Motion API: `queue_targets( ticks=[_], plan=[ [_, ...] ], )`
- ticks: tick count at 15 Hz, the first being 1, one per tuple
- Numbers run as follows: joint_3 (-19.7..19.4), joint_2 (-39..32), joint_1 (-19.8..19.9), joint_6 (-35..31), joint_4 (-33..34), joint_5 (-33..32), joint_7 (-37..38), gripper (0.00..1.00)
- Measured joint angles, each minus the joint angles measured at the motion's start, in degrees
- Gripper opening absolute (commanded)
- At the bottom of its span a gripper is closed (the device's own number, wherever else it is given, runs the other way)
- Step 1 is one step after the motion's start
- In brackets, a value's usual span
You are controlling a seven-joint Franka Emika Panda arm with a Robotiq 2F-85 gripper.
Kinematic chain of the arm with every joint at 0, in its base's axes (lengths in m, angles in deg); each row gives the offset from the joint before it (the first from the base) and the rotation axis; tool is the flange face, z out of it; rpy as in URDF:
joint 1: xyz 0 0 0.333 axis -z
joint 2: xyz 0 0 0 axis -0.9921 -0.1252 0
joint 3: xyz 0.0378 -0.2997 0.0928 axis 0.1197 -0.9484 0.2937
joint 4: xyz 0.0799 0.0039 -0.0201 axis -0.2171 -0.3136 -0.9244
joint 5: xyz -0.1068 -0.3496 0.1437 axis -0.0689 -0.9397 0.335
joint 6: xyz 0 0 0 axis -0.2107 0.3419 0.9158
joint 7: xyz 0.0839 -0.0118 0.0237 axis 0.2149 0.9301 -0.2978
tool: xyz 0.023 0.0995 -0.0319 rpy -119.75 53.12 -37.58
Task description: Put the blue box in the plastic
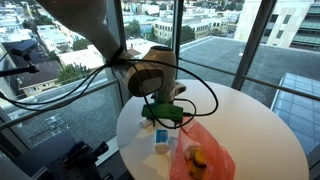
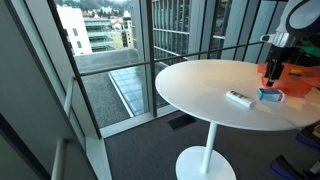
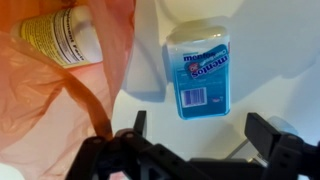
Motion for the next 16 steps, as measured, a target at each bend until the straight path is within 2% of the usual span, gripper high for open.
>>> queue_targets(
  ticks=[10,12,16],
  plan=[
    [2.6,-7.4,2.9,-2.7,2.4,0.3,-2.4,1.00],
    [3.0,-8.6,3.3,-2.7,3.1,0.3,-2.5,0.73],
    [3.5,-9.7,3.5,-2.7,3.8,0.3,-2.5,0.41]
  ],
)
